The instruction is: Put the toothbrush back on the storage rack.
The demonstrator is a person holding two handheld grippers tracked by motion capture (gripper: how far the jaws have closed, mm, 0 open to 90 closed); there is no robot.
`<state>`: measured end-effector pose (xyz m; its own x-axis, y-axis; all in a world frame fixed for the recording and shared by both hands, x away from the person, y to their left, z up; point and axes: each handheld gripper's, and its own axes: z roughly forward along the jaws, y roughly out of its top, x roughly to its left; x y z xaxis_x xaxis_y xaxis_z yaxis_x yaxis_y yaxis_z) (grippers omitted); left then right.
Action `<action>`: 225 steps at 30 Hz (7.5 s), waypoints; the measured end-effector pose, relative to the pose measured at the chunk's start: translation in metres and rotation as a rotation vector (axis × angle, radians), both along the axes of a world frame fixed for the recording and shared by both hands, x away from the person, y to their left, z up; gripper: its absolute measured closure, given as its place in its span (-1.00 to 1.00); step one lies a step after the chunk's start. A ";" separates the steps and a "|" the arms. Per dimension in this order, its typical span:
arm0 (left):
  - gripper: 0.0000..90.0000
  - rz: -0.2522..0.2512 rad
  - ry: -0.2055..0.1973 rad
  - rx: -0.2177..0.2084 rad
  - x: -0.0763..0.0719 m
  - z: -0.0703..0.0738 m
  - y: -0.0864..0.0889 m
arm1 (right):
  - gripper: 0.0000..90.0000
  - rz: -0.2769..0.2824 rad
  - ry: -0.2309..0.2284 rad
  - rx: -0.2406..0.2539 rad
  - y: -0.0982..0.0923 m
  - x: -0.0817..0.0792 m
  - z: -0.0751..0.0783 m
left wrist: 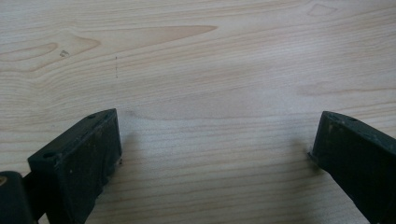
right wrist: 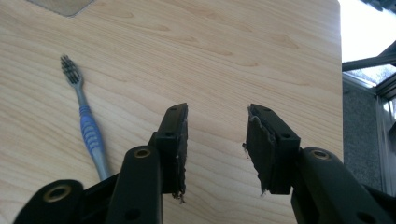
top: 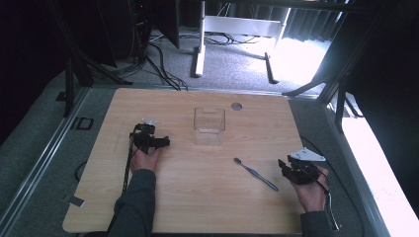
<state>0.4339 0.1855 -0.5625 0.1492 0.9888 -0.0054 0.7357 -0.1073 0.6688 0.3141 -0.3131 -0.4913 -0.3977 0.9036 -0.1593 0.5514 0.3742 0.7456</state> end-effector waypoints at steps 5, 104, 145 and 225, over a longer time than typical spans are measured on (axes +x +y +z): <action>-0.97 -0.002 -0.004 -0.002 0.000 0.000 0.000 | 0.20 0.012 0.004 0.007 -0.002 -0.002 0.005; -0.97 -0.003 -0.020 -0.005 0.000 -0.002 0.000 | 0.36 0.365 0.192 -0.242 0.079 0.020 0.055; -0.97 -0.003 -0.021 -0.006 0.000 -0.002 0.000 | 0.35 0.404 0.303 -0.264 0.093 0.038 0.049; -0.97 -0.002 -0.021 -0.006 0.000 -0.002 0.000 | 0.37 0.417 0.612 -0.374 0.108 0.073 0.010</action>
